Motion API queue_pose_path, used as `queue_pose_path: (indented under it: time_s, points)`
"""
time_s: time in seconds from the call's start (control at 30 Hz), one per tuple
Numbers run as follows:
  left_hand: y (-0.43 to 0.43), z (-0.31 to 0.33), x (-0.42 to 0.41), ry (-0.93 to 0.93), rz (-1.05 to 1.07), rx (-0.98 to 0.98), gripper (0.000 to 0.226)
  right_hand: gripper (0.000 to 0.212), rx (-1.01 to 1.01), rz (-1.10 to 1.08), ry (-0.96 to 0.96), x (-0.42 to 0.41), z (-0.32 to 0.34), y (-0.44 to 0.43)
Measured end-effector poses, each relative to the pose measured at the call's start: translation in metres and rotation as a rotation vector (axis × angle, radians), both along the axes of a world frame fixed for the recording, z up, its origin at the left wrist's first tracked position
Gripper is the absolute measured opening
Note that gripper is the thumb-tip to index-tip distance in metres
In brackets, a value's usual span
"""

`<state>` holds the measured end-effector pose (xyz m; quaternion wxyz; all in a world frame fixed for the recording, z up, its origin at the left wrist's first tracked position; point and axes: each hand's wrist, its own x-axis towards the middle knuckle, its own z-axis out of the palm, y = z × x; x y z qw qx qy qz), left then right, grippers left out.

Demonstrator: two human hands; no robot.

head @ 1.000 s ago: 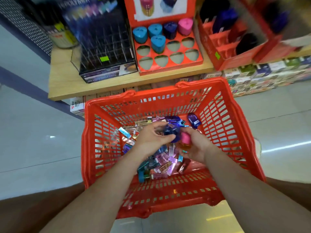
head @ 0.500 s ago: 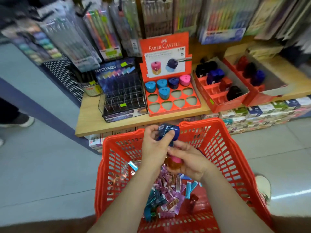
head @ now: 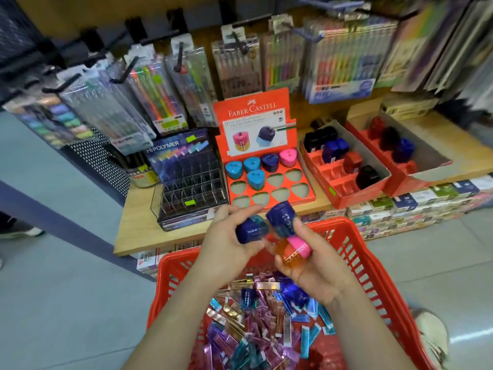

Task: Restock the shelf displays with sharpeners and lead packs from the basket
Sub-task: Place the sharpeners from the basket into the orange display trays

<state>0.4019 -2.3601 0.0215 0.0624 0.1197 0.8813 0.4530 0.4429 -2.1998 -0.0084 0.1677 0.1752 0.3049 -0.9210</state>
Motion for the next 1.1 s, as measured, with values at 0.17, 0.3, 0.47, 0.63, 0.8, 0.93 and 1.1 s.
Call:
queue_pose_path:
  time_s: [0.17, 0.3, 0.47, 0.63, 0.8, 0.93, 1.1]
  points:
    - [0.010, 0.010, -0.004, -0.085, -0.052, 0.068, 0.052, 0.029, 0.044, 0.015, 0.053, -0.006, 0.004, 0.003]
    - [0.015, 0.000, -0.017, -0.126, 0.212, 0.350, 0.053, 0.030, -0.003, -0.060, 0.032, -0.015, -0.003, 0.007]
    - [0.033, -0.007, -0.065, -0.110, 0.226, 0.395, 0.054, 0.022, 0.043, -0.173, 0.013, -0.032, -0.009, 0.024]
    - [0.061, -0.022, -0.126, 0.143, 0.115, -0.009, 0.057, 0.030, 0.041, -0.248, 0.014, -0.048, -0.020, 0.046]
    - [0.075, -0.046, -0.152, 0.287, 0.024, -0.359, 0.048, 0.061, 0.085, -0.237, 0.058, -0.053, -0.032, 0.059]
    - [0.075, -0.060, -0.157, 0.372, 0.004, -0.526, 0.049, 0.064, 0.054, -0.232, 0.082, -0.055, -0.041, 0.060]
    - [0.077, -0.066, -0.156, 0.467, 0.015, -0.652, 0.047, 0.059, 0.037, -0.223, 0.057, -0.055, -0.047, 0.057]
